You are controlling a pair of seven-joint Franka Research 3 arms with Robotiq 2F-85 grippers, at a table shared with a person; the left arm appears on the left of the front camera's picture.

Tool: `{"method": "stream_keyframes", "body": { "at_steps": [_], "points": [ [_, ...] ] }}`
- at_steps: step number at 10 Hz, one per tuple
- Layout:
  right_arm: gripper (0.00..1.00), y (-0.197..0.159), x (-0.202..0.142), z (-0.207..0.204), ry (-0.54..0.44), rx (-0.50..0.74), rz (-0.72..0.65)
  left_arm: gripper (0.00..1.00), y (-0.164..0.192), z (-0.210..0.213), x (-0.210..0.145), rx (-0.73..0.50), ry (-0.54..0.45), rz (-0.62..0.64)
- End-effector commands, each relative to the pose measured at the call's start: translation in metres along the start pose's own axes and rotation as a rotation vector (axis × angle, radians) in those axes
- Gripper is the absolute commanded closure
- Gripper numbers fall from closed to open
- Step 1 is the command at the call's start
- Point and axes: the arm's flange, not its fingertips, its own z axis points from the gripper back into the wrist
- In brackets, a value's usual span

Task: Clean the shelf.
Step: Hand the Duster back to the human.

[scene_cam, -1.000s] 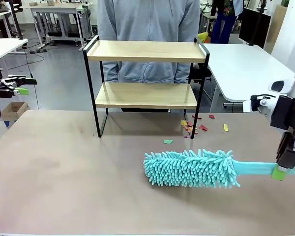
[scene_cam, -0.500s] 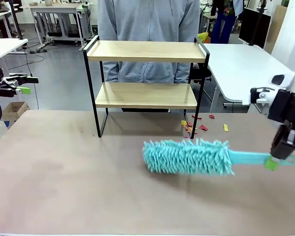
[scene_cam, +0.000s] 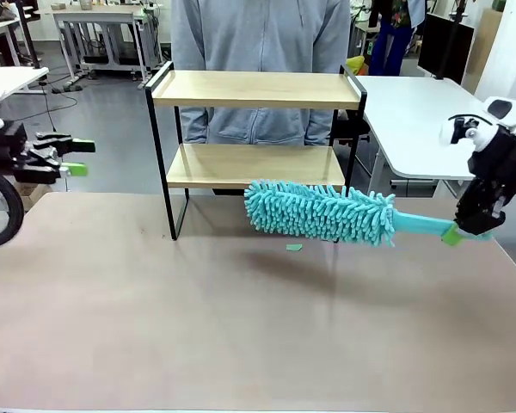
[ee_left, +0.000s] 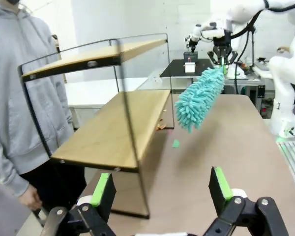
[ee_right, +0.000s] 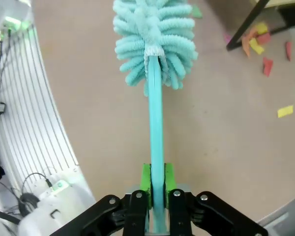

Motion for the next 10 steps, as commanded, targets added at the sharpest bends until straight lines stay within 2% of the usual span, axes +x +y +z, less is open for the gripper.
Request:
{"method": "stream_keyframes", "body": {
  "at_steps": [1, 3, 5, 8, 10],
  "points": [
    [0.87, -0.019, 0.001, -0.003, -0.102, 0.060, 0.165, 0.00, -0.051, -0.021, 0.009, 0.055, -0.049, -0.037],
    [0.87, -0.044, 0.003, -0.001, -0.148, 0.049, 0.296, 0.00, -0.099, -0.037, 0.017, 0.058, -0.111, -0.054],
    [0.87, -0.065, 0.015, -0.003, -0.198, 0.014, 0.374, 0.00, -0.125, -0.058, 0.014, 0.066, -0.139, -0.036],
    [0.87, -0.086, 0.046, -0.015, -0.229, 0.028, 0.440, 0.00, -0.137, -0.084, 0.014, 0.022, -0.139, 0.025],
    [0.87, -0.084, 0.058, -0.017, -0.226, 0.024, 0.489, 0.00, -0.131, -0.091, 0.015, -0.003, -0.124, 0.070]
  ]
}}
